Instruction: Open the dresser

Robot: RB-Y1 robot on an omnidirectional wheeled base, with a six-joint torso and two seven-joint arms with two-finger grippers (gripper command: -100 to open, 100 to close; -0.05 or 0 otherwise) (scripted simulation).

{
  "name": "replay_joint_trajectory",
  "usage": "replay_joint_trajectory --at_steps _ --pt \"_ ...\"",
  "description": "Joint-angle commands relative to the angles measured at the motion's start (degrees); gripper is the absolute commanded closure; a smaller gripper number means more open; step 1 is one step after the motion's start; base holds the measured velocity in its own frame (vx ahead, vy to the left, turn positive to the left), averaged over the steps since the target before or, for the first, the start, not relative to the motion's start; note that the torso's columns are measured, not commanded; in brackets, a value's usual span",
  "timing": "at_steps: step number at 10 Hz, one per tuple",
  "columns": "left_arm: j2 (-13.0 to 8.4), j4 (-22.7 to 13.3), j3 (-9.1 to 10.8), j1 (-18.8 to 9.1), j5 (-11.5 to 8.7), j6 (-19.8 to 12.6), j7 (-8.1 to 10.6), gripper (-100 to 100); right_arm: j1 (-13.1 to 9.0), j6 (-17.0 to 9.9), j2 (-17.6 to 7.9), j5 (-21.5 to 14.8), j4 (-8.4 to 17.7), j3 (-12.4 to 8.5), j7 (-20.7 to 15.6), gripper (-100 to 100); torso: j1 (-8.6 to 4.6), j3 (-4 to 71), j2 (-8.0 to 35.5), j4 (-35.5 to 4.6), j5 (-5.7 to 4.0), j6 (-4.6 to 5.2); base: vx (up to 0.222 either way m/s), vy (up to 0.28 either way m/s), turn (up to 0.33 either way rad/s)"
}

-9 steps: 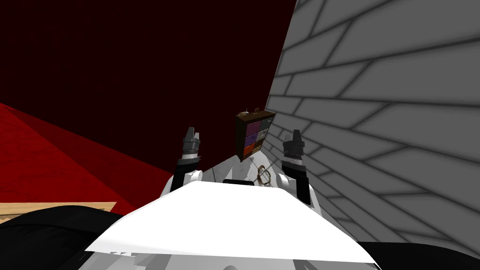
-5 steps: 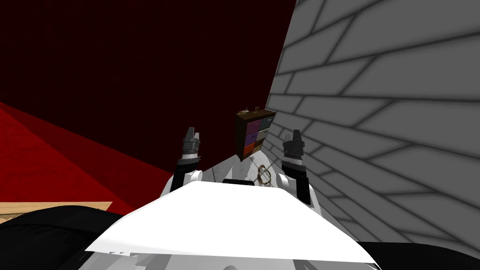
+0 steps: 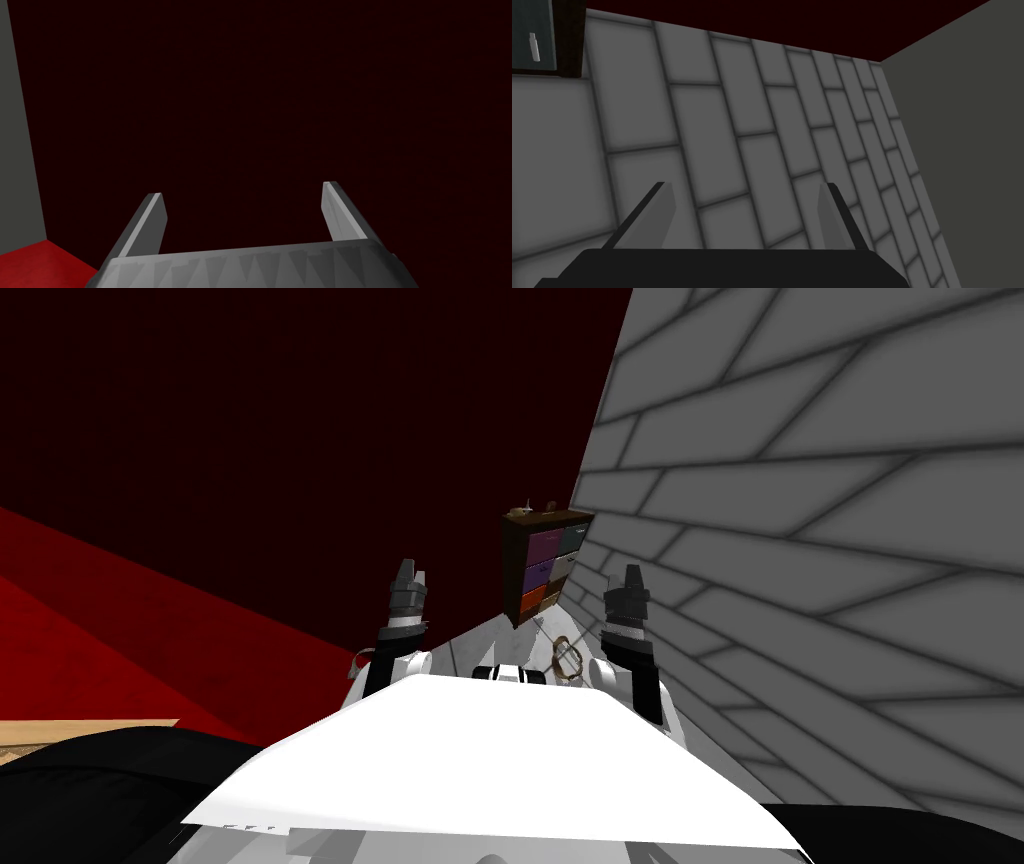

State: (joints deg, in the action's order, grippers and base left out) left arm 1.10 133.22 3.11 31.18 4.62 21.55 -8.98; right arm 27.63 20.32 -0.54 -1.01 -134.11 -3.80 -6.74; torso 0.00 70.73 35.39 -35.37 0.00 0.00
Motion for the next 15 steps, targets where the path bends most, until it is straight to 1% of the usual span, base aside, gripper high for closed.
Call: replay_joint_trajectory --at_steps 1,2,5,6,7,8,9,10,11,12,13,14,15 --pt "0.0 0.0 0.0 0.0 0.0 0.0 0.0 0 -0.31 0.45 -2.55 -0.29 0.99 0.13 -2.11 -100 0.0 8.46 4.23 -4.23 0.0 0.0 0.025 -0.004 0.012" --pt "0.0 -0.02 0.0 0.01 0.0 -0.01 0.0 0 -0.51 0.76 -3.58 -0.48 1.63 0.22 -3.5 -100 -0.02 12.44 6.1 -6.1 0.0 -0.01 0.037 -0.008 0.015" --pt "0.0 -0.03 0.0 0.01 0.0 -0.01 0.0 0 -1.33 2.07 -5.94 -1.31 4.22 0.59 -8.6 -100 0.01 13.88 6.81 -6.87 0.01 0.0 0.055 -0.005 0.013" --pt "0.0 -0.03 0.0 0.01 0.0 -0.01 0.0 0 -1.33 2.07 -5.94 -1.31 4.22 0.59 -9.47 -100 -0.01 13.86 6.86 -6.9 0.0 0.0 0.044 -0.009 0.007" --pt "0.0 -0.03 0.0 0.01 0.0 -0.01 0.0 0 -1.67 2.63 -6.48 -1.66 5.27 0.75 -11.47 -100 0.0 13.81 6.95 -6.92 0.0 0.0 0.037 -0.004 0.012" --pt "0.0 -0.03 0.0 0.01 0.0 -0.01 0.0 0 -1.67 2.63 -6.48 -1.66 5.27 0.75 -11.99 -100 0.02 13.79 6.97 -6.93 0.0 0.0 0.026 -0.002 0.006" --pt "0.0 -0.03 0.0 0.01 0.0 -0.01 0.0 0 -2.04 3.24 -6.92 -2.04 6.41 0.92 -14.26 -100 0.02 13.79 6.98 -6.94 0.01 0.0 0.032 -0.004 0.013" --pt "0.0 -0.03 0.0 0.01 0.0 -0.01 0.0 0 -2.04 3.24 -6.92 -2.04 6.41 0.92 -14.73 -100 0.0 13.82 6.92 -6.92 0.0 0.0 0.03 -0.003 0.009" --pt "0.0 -0.03 0.0 0.01 0.0 -0.01 0.0 0 -2.43 3.9 -7.27 -2.44 7.63 1.1 -16.95 -100 0.0 13.84 6.9 -6.91 0.0 0.0 0.037 -0.008 0.012" --pt "0.0 -0.03 0.0 0.01 0.0 -0.01 0.0 0 -2.43 3.9 -7.27 -2.44 7.63 1.1 -17.67 -100 -0.01 13.86 6.86 -6.9 0.0 0.0 0.038 -0.008 0.009" --pt "0.0 -0.03 0.0 0.01 0.0 -0.01 0.0 0 -2.85 4.6 -7.55 -2.88 8.92 1.29 -19.73 -100 -0.01 13.86 6.87 -6.9 0.0 0.0 0.05 -0.009 0.015" --pt "0.0 -0.03 0.0 0.01 0.0 -0.01 0.0 0 -2.85 4.6 -7.55 -2.88 8.92 1.29 -20.8 -100 -0.01 13.87 6.85 -6.9 0.0 0.0 0.045 -0.006 0.011" --pt "0.0 -0.03 0.0 0.01 0.0 -0.01 0.0 0 -3.3 5.33 -7.79 -3.33 10.29 1.5 -22.64 -100 0.01 13.85 6.89 -6.91 0.0 0.0 0.053 0.002 0.014"
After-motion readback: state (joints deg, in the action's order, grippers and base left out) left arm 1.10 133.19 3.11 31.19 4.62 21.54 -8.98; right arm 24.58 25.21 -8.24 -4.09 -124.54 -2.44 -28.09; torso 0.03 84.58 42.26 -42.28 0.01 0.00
